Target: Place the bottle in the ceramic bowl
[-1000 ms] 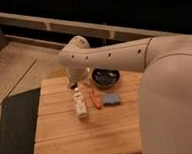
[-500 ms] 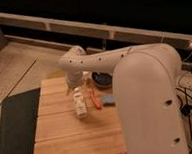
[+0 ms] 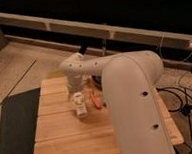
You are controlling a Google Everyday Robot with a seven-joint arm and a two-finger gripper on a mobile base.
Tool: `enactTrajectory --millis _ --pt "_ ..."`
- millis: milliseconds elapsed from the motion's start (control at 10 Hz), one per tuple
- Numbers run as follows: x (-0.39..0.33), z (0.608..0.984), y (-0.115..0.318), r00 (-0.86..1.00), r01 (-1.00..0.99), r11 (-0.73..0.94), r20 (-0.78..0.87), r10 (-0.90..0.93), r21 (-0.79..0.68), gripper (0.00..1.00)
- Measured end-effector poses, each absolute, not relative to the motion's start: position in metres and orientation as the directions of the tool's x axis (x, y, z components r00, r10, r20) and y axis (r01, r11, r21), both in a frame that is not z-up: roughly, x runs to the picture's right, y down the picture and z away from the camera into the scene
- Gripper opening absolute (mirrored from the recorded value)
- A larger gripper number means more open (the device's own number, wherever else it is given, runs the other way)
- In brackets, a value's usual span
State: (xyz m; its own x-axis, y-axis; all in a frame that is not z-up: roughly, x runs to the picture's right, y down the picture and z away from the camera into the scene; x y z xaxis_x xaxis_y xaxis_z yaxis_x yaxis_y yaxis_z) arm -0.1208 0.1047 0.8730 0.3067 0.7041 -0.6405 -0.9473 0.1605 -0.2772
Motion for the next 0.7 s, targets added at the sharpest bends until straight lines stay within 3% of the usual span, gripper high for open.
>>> enactTrajectory --millis 300,700 --pt "-0.121 0.889 0.132 0.323 -0.943 0.155 -0.704 0.632 -0.294 0.61" --pt "-0.116 0.898 0.12 0.294 -0.95 0.119 -0.706 0.645 -0.288 0.2"
